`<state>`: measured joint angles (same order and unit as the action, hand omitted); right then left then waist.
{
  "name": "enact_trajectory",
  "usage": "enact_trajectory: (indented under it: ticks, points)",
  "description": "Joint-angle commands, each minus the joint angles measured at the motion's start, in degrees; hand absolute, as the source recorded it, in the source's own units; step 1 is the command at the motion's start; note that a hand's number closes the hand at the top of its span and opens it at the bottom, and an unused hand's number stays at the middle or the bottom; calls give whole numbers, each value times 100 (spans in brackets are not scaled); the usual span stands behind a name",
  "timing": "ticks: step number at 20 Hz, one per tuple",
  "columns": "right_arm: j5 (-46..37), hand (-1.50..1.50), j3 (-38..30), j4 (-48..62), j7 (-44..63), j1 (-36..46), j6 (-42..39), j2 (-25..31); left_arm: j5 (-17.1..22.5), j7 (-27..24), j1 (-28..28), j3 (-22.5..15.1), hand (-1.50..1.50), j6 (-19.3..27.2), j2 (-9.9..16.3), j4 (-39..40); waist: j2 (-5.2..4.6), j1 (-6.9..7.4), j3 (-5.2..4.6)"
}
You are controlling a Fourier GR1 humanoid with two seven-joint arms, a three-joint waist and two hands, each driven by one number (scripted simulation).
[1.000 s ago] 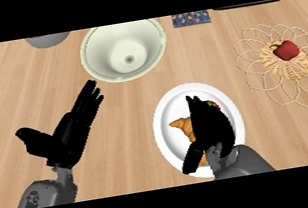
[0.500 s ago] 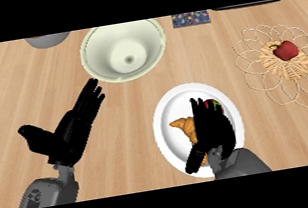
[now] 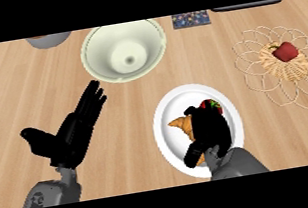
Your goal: Pick the croissant from the plate and place it in the bowl
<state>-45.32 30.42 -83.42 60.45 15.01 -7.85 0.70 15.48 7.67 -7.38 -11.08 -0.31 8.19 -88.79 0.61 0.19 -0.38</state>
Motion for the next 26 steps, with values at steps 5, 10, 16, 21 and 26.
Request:
enact_trajectory:
  ticks: [5,10,16,21,26]
  points:
    - [-143,150,-24,1026,-458,282,505,-67,-18,171,-136,225,0,-213,-9,42,-68,4,38]
    - [-181,150,316,740,-331,103,392,-67,-260,-58,308,18,0,-160,-223,-187,-62,6,38]
    - [105,150,1301,1169,388,1235,647,-66,-250,126,28,86,0,-219,-218,-119,-89,200,40]
    - [513,150,2041,1454,336,2496,267,-67,-218,239,-361,-122,0,-399,-329,44,-181,760,32]
    - [783,150,2121,1703,999,3782,430,-67,-319,201,-490,-156,0,-318,-431,185,-131,743,24]
